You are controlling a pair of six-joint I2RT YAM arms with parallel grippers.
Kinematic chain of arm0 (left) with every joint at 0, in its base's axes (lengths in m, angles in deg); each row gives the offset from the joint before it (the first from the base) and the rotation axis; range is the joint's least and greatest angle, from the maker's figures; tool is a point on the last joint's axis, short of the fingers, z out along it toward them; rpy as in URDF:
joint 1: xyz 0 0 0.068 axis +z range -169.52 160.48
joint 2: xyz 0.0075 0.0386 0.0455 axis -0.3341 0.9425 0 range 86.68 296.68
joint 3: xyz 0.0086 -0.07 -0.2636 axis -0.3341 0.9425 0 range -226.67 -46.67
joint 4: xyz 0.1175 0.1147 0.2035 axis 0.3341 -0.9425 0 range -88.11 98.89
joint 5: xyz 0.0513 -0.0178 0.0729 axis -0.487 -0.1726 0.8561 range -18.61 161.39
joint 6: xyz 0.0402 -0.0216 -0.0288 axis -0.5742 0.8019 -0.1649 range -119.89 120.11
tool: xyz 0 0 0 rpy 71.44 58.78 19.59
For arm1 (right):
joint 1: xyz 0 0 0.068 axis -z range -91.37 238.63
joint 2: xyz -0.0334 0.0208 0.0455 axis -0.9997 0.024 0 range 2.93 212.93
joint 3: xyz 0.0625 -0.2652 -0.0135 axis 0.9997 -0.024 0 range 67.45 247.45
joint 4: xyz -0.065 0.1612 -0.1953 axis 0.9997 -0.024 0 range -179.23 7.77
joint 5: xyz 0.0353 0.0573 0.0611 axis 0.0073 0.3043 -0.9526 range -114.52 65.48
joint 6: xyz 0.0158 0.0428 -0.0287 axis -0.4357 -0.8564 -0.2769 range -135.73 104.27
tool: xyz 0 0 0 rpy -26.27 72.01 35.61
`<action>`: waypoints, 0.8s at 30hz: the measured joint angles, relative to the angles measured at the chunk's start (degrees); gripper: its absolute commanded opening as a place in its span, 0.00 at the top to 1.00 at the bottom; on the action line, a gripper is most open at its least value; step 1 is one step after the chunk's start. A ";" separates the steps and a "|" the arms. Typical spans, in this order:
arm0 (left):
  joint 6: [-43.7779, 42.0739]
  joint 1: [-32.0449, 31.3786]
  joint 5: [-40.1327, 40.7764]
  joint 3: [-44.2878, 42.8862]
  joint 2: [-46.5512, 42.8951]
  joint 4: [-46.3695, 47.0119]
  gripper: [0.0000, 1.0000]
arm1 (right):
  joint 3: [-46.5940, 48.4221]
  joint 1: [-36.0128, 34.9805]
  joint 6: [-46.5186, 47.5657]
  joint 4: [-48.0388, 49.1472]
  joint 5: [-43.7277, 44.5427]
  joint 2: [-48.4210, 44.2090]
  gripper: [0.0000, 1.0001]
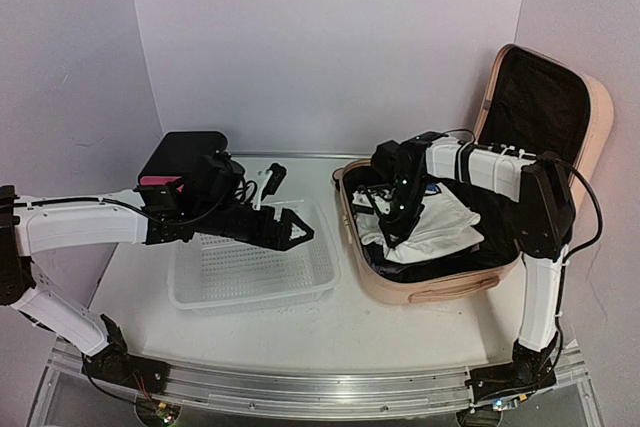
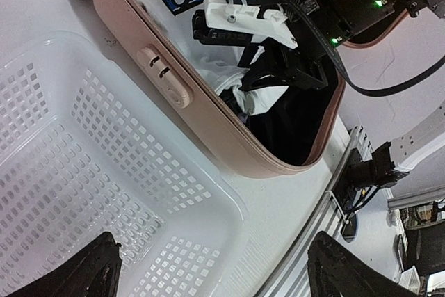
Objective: Open, take out, and arrange the luggage
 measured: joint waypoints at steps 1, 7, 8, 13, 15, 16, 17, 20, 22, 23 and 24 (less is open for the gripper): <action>0.46 0.00 -0.07 0.00 0.00 0.00 0.05 | 0.00 0.28 -0.13 0.11 -0.48 -0.13 0.90; 4.79 0.17 -0.37 0.00 0.02 0.00 0.08 | -0.44 2.62 -1.42 0.59 -4.04 -1.90 1.00; 5.95 0.26 -0.52 -0.02 0.04 0.00 0.11 | -0.61 3.04 -1.66 0.79 -4.70 -2.23 1.00; 17.03 0.57 -1.29 -3.39 3.50 -0.17 0.13 | -3.52 6.23 -3.72 3.61 -9.60 -5.35 1.00; 22.99 0.59 -2.49 -6.64 6.99 -0.24 0.10 | -5.01 7.02 -4.76 5.14 -11.06 -6.73 1.00; 26.05 0.59 -3.41 -8.74 9.20 -0.28 0.09 | -5.95 7.45 -5.38 6.05 -11.74 -7.58 1.00; 28.92 0.59 -4.61 -11.21 11.67 -0.48 0.08 | -7.13 7.87 -6.10 7.28 -12.46 -8.63 1.00; 36.72 0.48 -7.65 -19.54 19.41 -0.44 0.05 | -10.01 8.50 -7.61 10.16 -13.77 -10.91 1.00; 41.62 0.33 -8.70 -23.80 23.19 -0.39 0.04 | -12.00 8.76 -8.48 12.11 -14.43 -12.37 1.00; 44.26 0.24 -9.11 -25.88 24.92 -0.37 0.04 | -12.72 8.83 -8.74 12.87 -14.69 -12.98 1.00; 46.80 0.15 -9.40 -27.78 26.56 -0.35 0.04 | -13.29 8.87 -8.92 13.49 -14.86 -13.46 1.00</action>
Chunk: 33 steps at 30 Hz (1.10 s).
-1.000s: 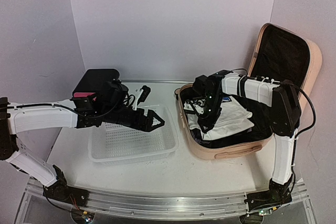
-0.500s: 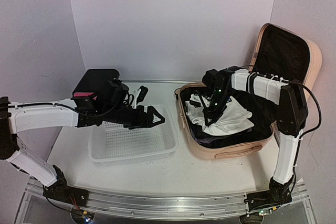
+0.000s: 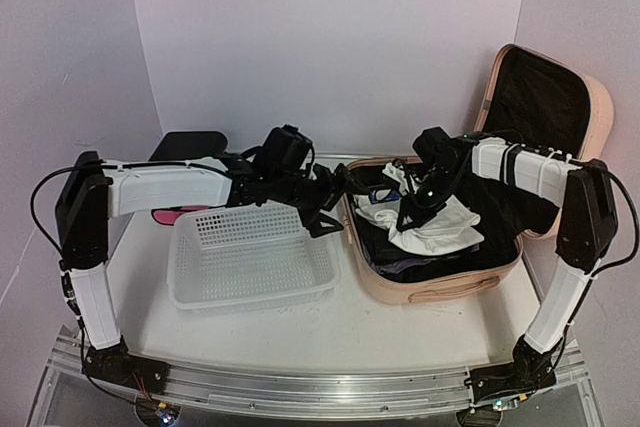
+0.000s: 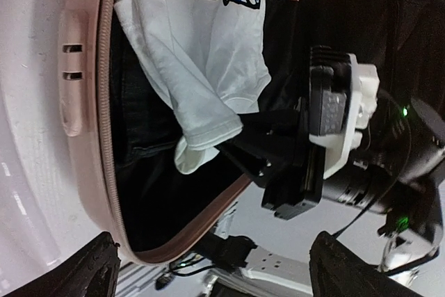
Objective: Open, take out, and arrange the luggage
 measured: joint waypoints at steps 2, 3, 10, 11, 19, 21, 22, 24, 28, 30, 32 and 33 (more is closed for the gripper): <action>4.98 -0.07 -0.59 -3.61 3.10 0.04 0.04 | -1.36 0.02 -0.31 1.66 -0.20 -1.18 1.00; 7.26 -0.07 -0.81 -5.18 4.57 0.13 0.04 | -2.03 0.13 -0.46 2.36 -0.20 -1.75 1.00; 19.17 -0.35 -1.38 -12.94 12.87 0.57 0.09 | -6.88 1.18 -1.29 7.48 -0.57 -7.21 1.00; 20.57 -0.37 -1.42 -13.90 14.01 0.70 0.09 | -7.04 1.36 -1.31 7.80 -0.63 -7.54 1.00; 27.56 -0.92 0.57 -19.67 20.57 1.51 0.07 | -8.55 1.60 -1.33 9.73 -1.68 -7.96 1.00; 28.37 -1.22 0.94 -22.62 22.58 1.55 0.07 | -8.57 1.60 -1.31 9.81 -1.77 -7.96 1.00; 28.72 -1.40 1.11 -24.55 23.82 1.66 0.09 | -8.57 1.60 -1.31 9.86 -1.88 -7.98 1.00; 29.20 -1.79 1.53 -28.00 26.43 2.14 0.14 | -8.59 1.60 -1.31 9.86 -2.01 -8.07 1.00; 29.83 -2.51 2.49 -31.47 30.12 2.86 0.30 | -8.72 1.60 -1.31 9.97 -2.16 -8.39 1.00; 29.59 -2.73 3.58 -31.82 30.97 3.10 0.39 | -8.94 1.60 -1.31 10.08 -2.21 -8.74 1.00; 29.29 -2.93 4.79 -31.82 30.99 3.19 0.47 | -9.07 1.62 -1.31 10.14 -2.32 -9.09 1.00; 29.07 -2.97 5.33 -32.00 31.01 3.10 0.50 | -9.16 1.62 -1.31 10.21 -2.38 -9.29 1.00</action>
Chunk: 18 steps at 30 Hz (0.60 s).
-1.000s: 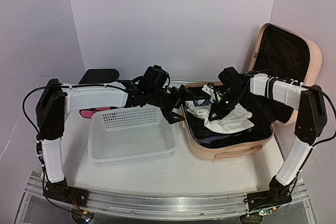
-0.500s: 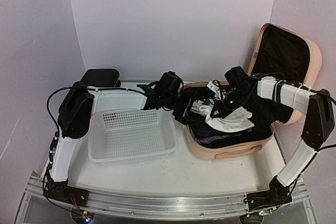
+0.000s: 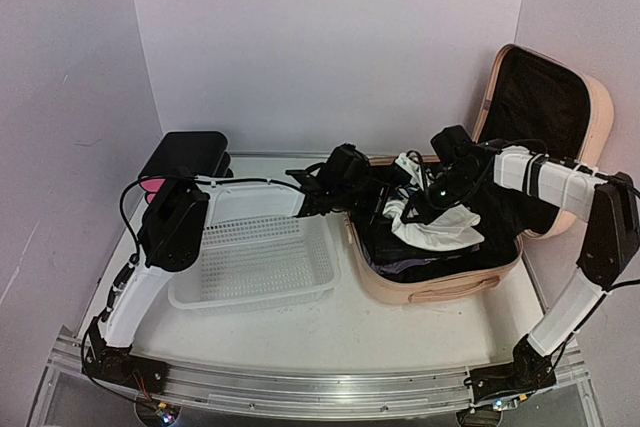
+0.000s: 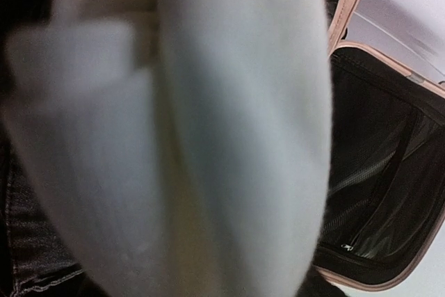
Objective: Open, take out, and arrange the luggage
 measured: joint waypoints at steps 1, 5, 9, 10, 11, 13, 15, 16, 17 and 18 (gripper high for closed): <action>-0.17 0.00 0.39 -0.20 0.11 -0.17 0.54 | -0.09 0.00 0.00 0.02 -0.07 -0.22 1.00; -2.54 0.00 1.99 -2.05 1.22 -0.24 0.72 | -0.28 0.15 -0.02 0.22 -0.11 -0.94 1.00; -8.83 -0.11 3.39 -2.80 1.60 -0.28 0.87 | -0.28 0.26 -0.68 0.50 0.11 -1.46 1.00; -11.06 -0.20 3.85 -2.82 1.60 -0.17 0.91 | -0.28 0.26 -0.94 0.48 0.13 -1.57 1.00; -13.18 -0.37 4.35 -2.82 1.49 -0.11 0.96 | -0.46 0.26 -1.38 0.59 0.13 -1.77 1.00; -16.72 -0.72 5.11 -2.80 1.22 -0.26 1.00 | -1.18 0.26 -2.54 0.68 -0.15 -2.23 0.91; -20.55 -1.14 6.08 -2.19 0.46 -0.42 1.00 | -1.46 0.26 -3.93 0.39 -0.79 -2.51 0.80; -22.05 -1.27 6.56 -1.70 -0.04 -0.74 1.00 | -1.46 0.26 -4.68 0.17 -1.38 -2.56 0.71; -23.21 -1.38 7.02 -1.05 -0.63 -0.81 1.00 | -1.46 0.24 -5.68 -0.20 -1.97 -2.62 0.62; -24.33 -1.40 7.45 -0.28 -1.27 -0.85 1.00 | -1.44 0.24 -6.34 -0.92 -2.60 -2.67 0.56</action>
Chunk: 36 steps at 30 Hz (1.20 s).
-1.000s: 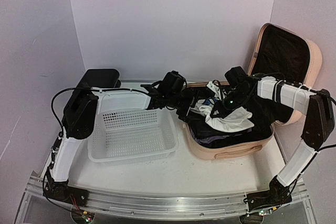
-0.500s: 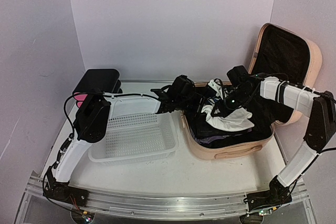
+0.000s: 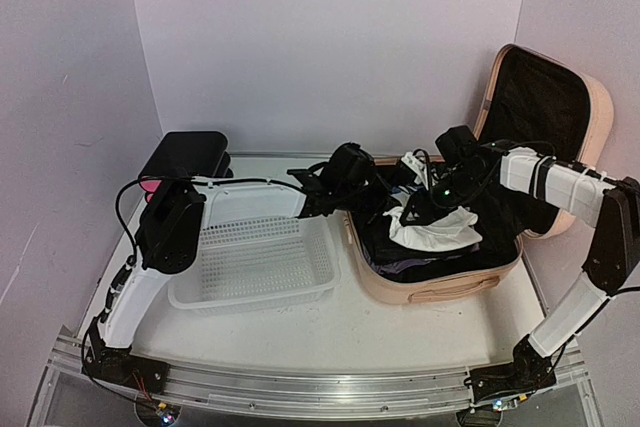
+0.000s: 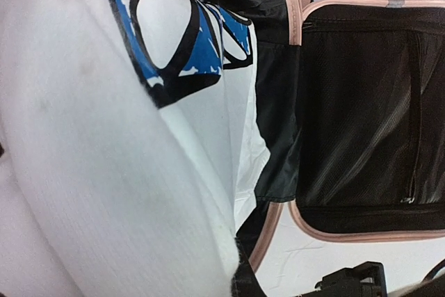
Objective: Open, take out, and arrange the luggage
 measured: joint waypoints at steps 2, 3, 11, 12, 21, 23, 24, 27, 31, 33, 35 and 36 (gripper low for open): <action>-2.03 0.02 0.61 1.38 -1.09 -0.42 1.00 | 0.37 -0.04 -2.93 -1.40 -0.37 -0.04 0.47; -2.82 0.04 0.83 1.88 -1.49 -0.42 1.00 | 0.85 -0.04 -4.37 -2.49 -0.28 -0.04 0.42; -10.43 0.17 3.15 8.22 -6.91 -1.07 1.00 | 4.74 3.21 -15.06 -9.11 0.70 -1.88 0.23; -11.17 0.17 3.48 9.05 -7.87 -1.44 1.00 | 4.74 4.33 -16.02 -9.55 0.72 -2.27 0.22; -14.82 0.17 5.81 12.17 -14.95 -6.91 1.00 | 5.81 8.44 -21.20 -11.65 0.26 -2.27 0.13; -15.13 0.17 5.97 13.46 -16.61 -7.98 1.00 | 6.45 8.44 -21.77 -11.63 -0.20 -2.03 0.13; -15.30 0.17 6.01 14.25 -17.59 -8.61 1.00 | 6.73 8.44 -21.97 -11.67 -0.48 -1.90 0.13; -16.61 0.17 6.05 16.59 -20.76 -11.98 1.00 | 7.08 8.48 -22.16 -11.61 -0.94 -1.53 0.13; -18.97 0.24 6.54 21.66 -26.47 -15.69 1.00 | 7.08 8.48 -22.14 -11.76 -1.01 -1.16 0.13; -20.46 0.52 6.99 25.55 -30.62 -17.59 1.00 | 7.08 8.48 -22.14 -11.78 -1.18 -1.16 0.13; -22.27 0.94 7.06 28.70 -34.56 -19.47 1.00 | 7.08 8.48 -22.14 -11.89 -1.40 -1.14 0.13; -23.04 1.22 7.04 29.73 -36.06 -20.11 1.00 | 7.08 8.48 -22.14 -11.93 -1.53 -1.14 0.13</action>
